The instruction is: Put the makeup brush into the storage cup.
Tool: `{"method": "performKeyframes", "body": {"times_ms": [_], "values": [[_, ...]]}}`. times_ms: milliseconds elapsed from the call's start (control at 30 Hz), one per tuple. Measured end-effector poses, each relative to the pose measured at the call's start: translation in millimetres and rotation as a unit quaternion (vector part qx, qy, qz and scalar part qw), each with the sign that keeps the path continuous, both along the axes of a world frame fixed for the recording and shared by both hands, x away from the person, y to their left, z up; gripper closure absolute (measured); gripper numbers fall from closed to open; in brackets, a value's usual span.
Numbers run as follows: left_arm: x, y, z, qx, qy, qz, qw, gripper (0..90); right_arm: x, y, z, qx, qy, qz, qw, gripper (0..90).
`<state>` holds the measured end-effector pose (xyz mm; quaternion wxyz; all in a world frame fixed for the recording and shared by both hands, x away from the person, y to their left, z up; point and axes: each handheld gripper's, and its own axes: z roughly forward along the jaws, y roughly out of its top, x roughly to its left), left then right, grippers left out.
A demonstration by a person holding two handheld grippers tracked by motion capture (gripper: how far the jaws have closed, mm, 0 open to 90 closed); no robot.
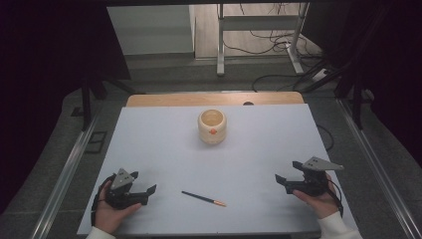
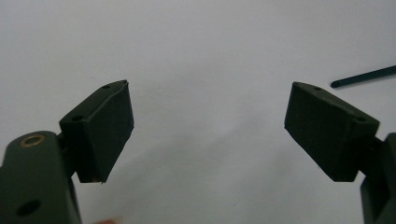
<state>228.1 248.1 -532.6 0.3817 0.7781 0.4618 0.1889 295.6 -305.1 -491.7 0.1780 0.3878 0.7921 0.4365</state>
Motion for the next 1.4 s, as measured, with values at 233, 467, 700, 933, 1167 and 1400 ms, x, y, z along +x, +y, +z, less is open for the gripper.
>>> {"method": "performKeyframes", "body": {"times_ms": [233, 467, 700, 933, 1167, 1400], "values": [[0.1, 3.2, 0.6, -0.007, 0.0, 0.006, 1.0, 16.5, -0.1, 0.3, -1.0, -0.006, 0.003, 0.001, 1.0, 13.8], [-0.1, 2.0, 1.0, -0.006, -0.005, -0.002, 1.0, 16.5, -1.8, -0.6, -0.8, -0.009, 0.005, -0.001, 1.0, 14.3], [0.9, -4.9, 4.0, -0.001, -0.01, -0.012, 0.9999, 16.5, -6.8, 3.6, 1.8, -0.02, 0.006, 0.007, 0.9997, 14.1], [2.6, -7.5, 1.9, -0.001, -0.007, -0.022, 0.9997, 16.5, -8.8, 3.1, 5.7, -0.015, 0.003, 0.005, 0.9999, 14.4], [1.2, -7.8, 1.7, -0.001, -0.007, -0.02, 0.9998, 16.6, -5.8, 9.6, 6.1, -0.016, 0.004, 0.016, 0.9997, 14.6], [-0.6, -8.4, 1.4, 0.0, -0.007, -0.019, 0.9998, 16.6, -5.2, 11.5, 7.6, -0.013, 0.001, 0.021, 0.9997, 14.9]]}}
